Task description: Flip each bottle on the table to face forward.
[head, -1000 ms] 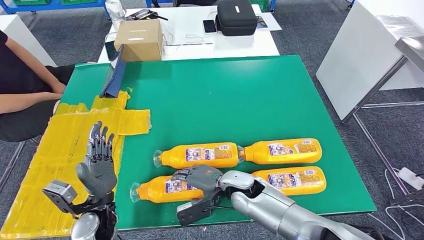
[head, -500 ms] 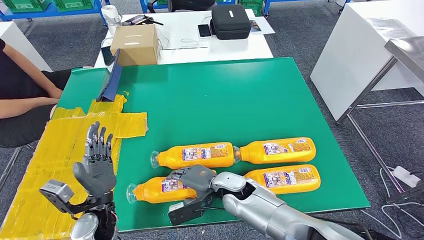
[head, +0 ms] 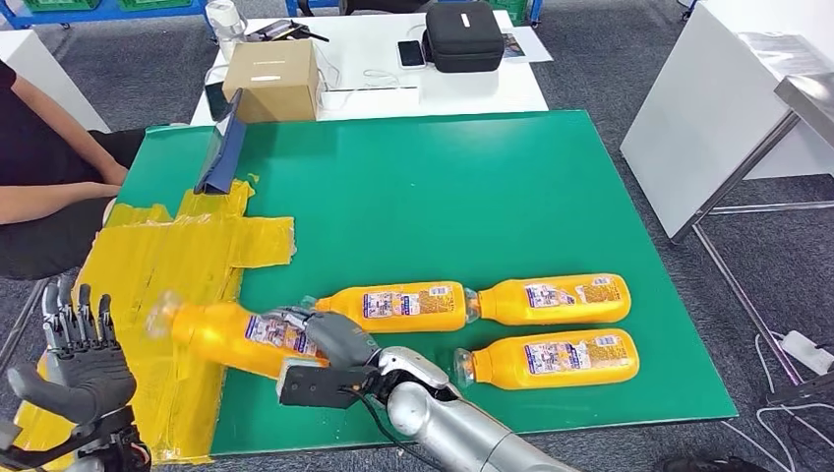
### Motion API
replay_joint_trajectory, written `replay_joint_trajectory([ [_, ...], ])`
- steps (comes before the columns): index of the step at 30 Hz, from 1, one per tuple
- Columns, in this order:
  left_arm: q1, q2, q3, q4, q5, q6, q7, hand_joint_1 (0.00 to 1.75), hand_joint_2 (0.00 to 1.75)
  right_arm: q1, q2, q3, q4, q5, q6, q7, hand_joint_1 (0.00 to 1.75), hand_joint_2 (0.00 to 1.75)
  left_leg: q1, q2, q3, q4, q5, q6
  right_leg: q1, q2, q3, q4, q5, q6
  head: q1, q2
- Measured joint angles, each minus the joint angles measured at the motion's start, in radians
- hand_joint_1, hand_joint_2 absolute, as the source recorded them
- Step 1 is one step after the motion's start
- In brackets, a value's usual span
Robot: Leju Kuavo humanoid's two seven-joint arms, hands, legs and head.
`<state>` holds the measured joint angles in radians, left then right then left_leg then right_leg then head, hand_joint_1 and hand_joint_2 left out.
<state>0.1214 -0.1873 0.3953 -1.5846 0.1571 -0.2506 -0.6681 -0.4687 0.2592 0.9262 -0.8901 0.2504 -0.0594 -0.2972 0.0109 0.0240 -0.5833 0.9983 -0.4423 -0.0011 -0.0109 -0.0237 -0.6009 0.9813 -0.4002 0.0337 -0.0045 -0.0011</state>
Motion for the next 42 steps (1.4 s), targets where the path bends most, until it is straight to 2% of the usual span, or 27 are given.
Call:
replay_joint_trajectory([
  [1,0.002,-0.007,0.003,-0.005,-0.020,-0.003,0.008,0.00,0.00,0.028,-0.009,-0.028,-0.041,-0.005,-0.007,-0.017,1.75,1.75,0.000,-0.002,0.001,0.000,0.000,0.000,0.000,-0.002,-0.001,-0.001,0.000,0.000,0.000,0.000],
  [3,0.005,-0.028,-0.019,-0.017,-0.068,0.020,0.025,0.00,0.87,0.101,-0.042,-0.085,-0.145,-0.009,-0.016,-0.051,1.75,1.75,-0.001,-0.006,0.000,0.001,0.001,0.002,-0.002,-0.006,-0.001,-0.003,0.000,0.000,0.000,0.000],
  [5,0.005,-0.043,-0.071,-0.023,-0.096,0.080,0.035,0.00,1.75,0.172,-0.082,-0.142,-0.249,-0.005,-0.007,-0.072,1.75,1.75,-0.002,-0.010,-0.002,0.001,0.001,0.003,-0.003,-0.010,0.001,-0.005,0.001,0.001,0.001,0.000],
  [8,-0.002,-0.047,-0.167,-0.024,-0.114,0.141,0.057,0.00,1.75,0.258,-0.129,-0.218,-0.378,0.011,0.005,-0.094,1.75,1.75,-0.004,-0.011,-0.003,0.001,0.000,0.005,-0.004,-0.010,0.001,-0.008,0.002,0.004,0.000,0.000],
  [12,-0.004,-0.042,-0.287,-0.025,-0.129,0.132,0.089,0.00,1.75,0.334,-0.165,-0.279,-0.501,0.033,0.009,-0.106,1.75,1.75,-0.006,-0.010,-0.004,0.001,-0.001,0.006,-0.005,-0.010,0.001,-0.009,0.003,0.005,0.000,0.000],
  [17,0.028,-0.024,-0.393,-0.056,-0.109,0.066,0.108,0.00,1.75,0.351,-0.175,-0.312,-0.552,0.042,0.021,-0.104,1.75,1.75,-0.006,-0.009,-0.004,0.001,0.000,0.007,-0.004,-0.010,0.000,-0.009,0.003,0.005,0.000,0.000],
  [23,0.055,-0.012,-0.457,-0.087,-0.110,0.035,0.109,0.00,1.75,0.351,-0.175,-0.320,-0.562,0.060,0.029,-0.101,1.75,1.75,-0.005,-0.010,-0.004,0.000,0.000,0.007,-0.004,-0.010,0.000,-0.008,0.003,0.005,0.000,0.000],
  [31,0.089,0.003,-0.543,-0.122,-0.127,0.006,0.099,0.00,1.75,0.350,-0.165,-0.259,-0.543,0.145,0.045,-0.077,1.75,1.75,-0.005,-0.010,-0.005,0.000,0.000,0.008,-0.004,-0.010,0.000,-0.009,0.003,0.005,0.000,0.000],
  [42,0.095,0.023,-0.558,-0.131,-0.096,-0.016,0.100,0.00,1.75,0.283,-0.118,-0.107,-0.432,0.222,0.051,-0.047,1.75,1.75,-0.005,-0.010,-0.005,0.000,0.001,0.008,-0.004,-0.010,0.000,-0.008,0.002,0.007,0.000,0.000],
])
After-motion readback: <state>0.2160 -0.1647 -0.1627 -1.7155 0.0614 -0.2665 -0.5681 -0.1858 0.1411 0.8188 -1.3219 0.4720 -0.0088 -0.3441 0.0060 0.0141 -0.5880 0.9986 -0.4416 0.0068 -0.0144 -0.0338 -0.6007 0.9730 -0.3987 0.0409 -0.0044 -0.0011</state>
